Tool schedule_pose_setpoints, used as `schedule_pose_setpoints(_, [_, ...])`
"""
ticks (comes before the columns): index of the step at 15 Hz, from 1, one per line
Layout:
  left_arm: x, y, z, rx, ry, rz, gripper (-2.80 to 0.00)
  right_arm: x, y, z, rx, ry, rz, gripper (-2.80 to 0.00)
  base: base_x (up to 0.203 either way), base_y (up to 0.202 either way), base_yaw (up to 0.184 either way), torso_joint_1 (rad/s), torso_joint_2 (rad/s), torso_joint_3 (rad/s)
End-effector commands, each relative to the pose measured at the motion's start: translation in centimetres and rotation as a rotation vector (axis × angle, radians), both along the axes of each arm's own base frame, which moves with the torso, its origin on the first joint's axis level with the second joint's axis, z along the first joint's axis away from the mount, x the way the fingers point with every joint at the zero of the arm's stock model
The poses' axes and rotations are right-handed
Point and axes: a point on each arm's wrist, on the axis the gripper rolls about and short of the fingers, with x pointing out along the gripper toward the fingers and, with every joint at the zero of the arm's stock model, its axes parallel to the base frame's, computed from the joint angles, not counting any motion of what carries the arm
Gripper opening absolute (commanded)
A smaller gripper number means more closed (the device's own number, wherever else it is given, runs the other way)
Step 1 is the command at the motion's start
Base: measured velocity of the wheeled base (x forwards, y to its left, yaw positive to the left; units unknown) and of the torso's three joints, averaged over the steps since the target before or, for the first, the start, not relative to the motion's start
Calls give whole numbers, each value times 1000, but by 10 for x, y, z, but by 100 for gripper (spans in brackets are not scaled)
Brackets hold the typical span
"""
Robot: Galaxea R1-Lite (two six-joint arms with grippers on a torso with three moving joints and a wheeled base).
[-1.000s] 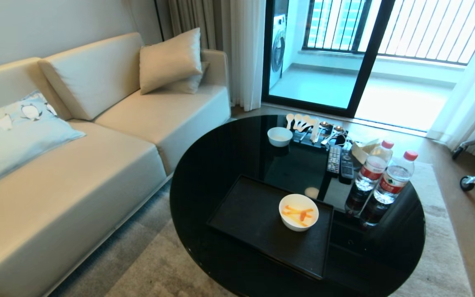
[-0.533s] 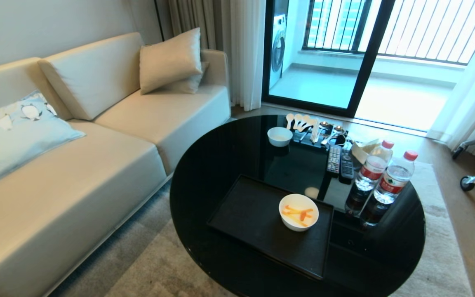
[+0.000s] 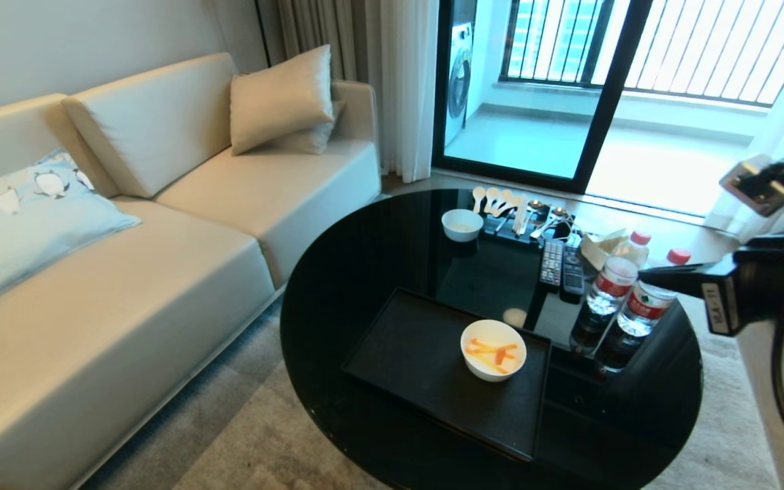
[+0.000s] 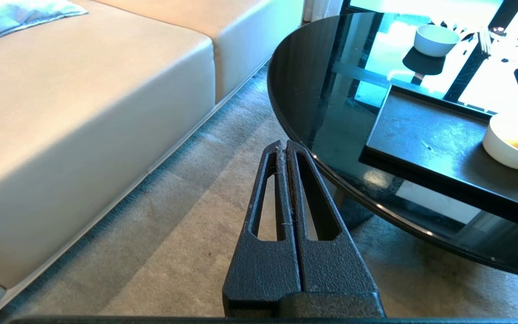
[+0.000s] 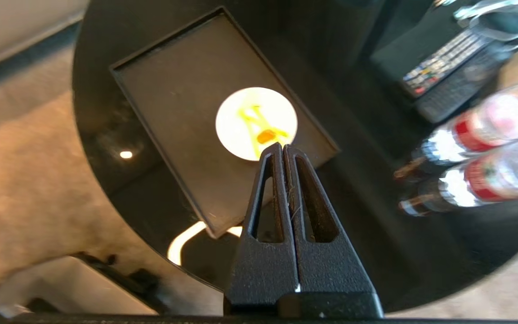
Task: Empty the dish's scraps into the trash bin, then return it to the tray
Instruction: Pick up the bowl with leftover food
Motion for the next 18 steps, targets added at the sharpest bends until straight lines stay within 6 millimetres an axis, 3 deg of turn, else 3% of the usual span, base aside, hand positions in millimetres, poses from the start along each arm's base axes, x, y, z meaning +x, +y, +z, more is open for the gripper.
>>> schedule_pose_setpoints(1, [0,0,0,-1,-1,1,-280,40,20,-25,49,161,-33,-280,0,0,0,0,0,0])
schedule_pose_setpoints(4, [0,0,0,-1,-1,1,-280,59,42,-51,130,315,-115,-280,0,0,0,0,0,0])
schedule_pose_setpoints(8, [0,0,0,-1,-1,1,-280,68,64,-76,171,462,-245,-280,0,0,0,0,0,0])
schedule_pose_setpoints(15, [0,0,0,-1,-1,1,-280,93,111,-77,269,634,-450,-280,0,0,0,0,0,0])
schedule_pose_setpoints(18, [0,0,0,-1,-1,1,-280,106,133,-94,226,667,-505,-280,0,0,0,0,0,0])
